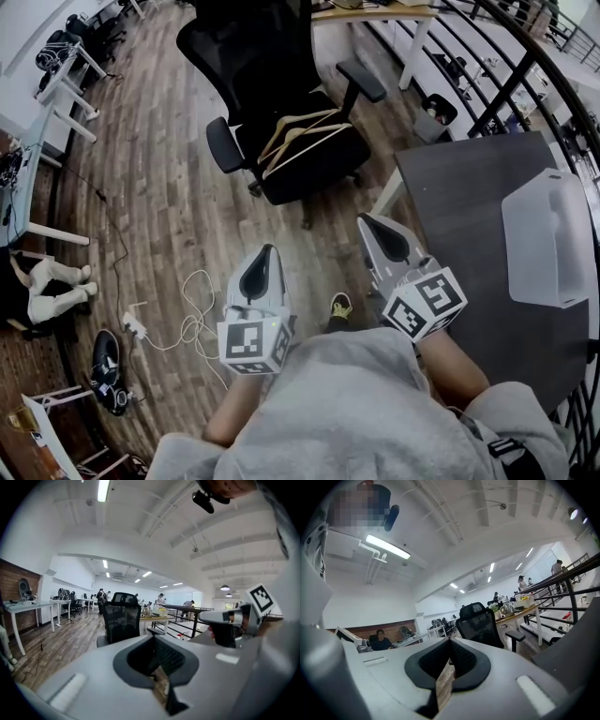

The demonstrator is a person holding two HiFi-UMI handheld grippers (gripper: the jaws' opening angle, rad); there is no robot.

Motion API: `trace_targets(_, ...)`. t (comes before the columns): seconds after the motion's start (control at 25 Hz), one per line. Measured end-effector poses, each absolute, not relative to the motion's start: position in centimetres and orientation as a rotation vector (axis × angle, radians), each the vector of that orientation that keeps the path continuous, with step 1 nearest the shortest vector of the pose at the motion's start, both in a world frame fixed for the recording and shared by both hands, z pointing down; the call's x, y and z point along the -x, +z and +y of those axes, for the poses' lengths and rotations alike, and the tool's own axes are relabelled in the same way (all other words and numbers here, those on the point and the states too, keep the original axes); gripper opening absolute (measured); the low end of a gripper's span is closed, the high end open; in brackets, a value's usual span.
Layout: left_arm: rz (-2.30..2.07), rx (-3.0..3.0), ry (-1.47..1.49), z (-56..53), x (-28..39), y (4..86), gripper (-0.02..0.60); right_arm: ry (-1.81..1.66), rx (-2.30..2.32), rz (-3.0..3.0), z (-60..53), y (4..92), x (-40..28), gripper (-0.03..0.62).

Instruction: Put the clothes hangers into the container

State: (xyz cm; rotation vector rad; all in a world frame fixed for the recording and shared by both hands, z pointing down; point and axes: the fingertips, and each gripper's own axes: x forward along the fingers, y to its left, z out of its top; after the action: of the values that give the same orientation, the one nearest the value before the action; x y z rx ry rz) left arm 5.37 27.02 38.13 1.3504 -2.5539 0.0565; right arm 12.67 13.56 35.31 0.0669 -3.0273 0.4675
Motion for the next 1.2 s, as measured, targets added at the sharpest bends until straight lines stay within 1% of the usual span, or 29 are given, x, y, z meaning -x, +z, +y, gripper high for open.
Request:
trace_targets(0.76, -2.59, -1.311, 0.059, 23.9, -3.4, 38.2, 0.011, 0.475, -0.027, -3.05, 9.4, 35.2, -10.5, 0.0)
trace_targets(0.92, -2.598, -1.318, 0.05, 23.0, -2.1, 38.1, 0.011, 0.46, -0.039, -3.047, 8.6, 35.5, -9.8, 0.0)
trace_targets(1.2, -2.579, -1.35, 0.051, 20.8, 1.6, 38.7, 0.011, 0.459, -0.062, -3.035, 6.8, 36.1, -6.4, -0.001)
